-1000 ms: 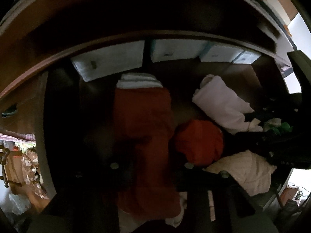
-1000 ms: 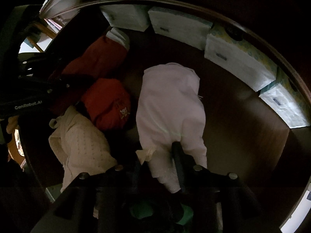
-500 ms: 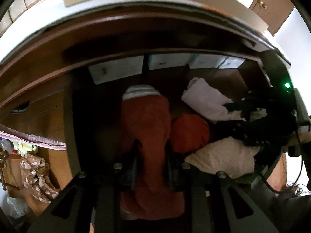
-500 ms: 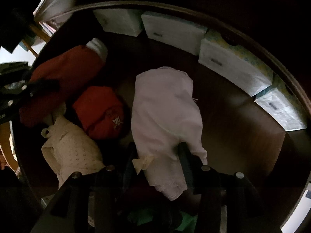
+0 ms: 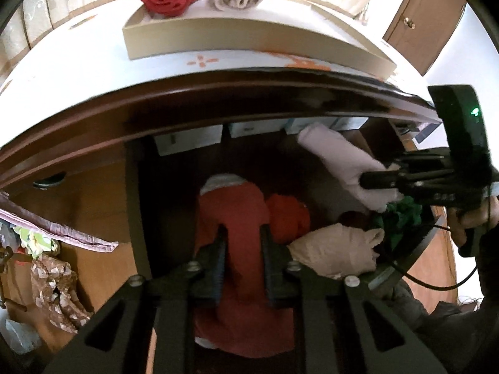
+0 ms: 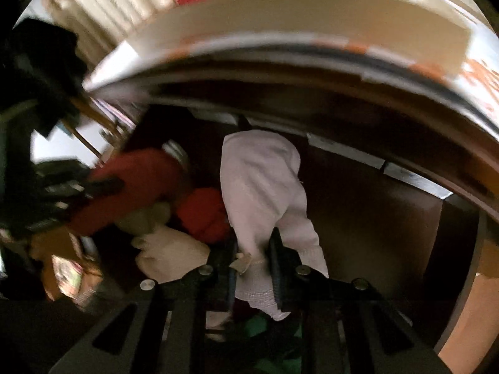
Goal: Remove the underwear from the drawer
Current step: 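Lift the white garment out with the right tool while the left tool lifts the dark red cloth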
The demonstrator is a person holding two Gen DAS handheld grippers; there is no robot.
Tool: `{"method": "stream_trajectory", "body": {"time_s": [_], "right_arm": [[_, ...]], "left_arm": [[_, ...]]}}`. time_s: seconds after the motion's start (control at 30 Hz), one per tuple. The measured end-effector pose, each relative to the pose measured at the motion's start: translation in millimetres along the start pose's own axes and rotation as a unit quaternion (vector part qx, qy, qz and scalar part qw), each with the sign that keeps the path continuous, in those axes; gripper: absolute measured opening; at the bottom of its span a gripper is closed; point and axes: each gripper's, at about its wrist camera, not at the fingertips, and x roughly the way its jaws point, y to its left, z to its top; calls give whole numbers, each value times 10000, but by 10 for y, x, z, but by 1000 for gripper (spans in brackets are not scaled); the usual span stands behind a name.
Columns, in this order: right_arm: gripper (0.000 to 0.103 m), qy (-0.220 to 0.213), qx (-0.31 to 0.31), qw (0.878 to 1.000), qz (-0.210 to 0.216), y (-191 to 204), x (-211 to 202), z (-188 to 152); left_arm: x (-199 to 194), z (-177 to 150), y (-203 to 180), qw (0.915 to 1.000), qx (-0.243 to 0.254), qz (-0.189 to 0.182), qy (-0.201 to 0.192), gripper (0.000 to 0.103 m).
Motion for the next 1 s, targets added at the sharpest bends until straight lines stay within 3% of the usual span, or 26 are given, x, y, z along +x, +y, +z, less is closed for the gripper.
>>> {"method": "stream_trajectory", "body": {"time_s": [0.13,0.23,0.33,0.47,0.67,0.77,0.87,1.0], "right_arm": [[20,51,458,9977,488,22,-101,-13],[20,147,483,9972,545,88,-120,0],[20,171,477,9970,583,113,-105,-42],[20,101,511,9957,764,162,-233,-29],[20,8,525,9939,973,131,-327,-78],[20,-26,632,9924,1054,119,-344,-84],[20,-64,750,9911,1096,95,-365,-102],[20,-80,784,9903,1147,114,-345,-126]], "left_arm": [[58,-28,-48,9998,108,-15,149,13],[161,-47,-80,9990,254,112,354,13],[312,-8,-39,9980,233,115,581,21],[544,25,-4,9946,208,235,991,51],[852,-22,-152,9850,721,485,1490,60],[899,-48,-152,9846,754,499,1496,57],[834,-53,-94,9888,607,411,1304,34],[625,-84,56,9955,181,144,919,26]]}}
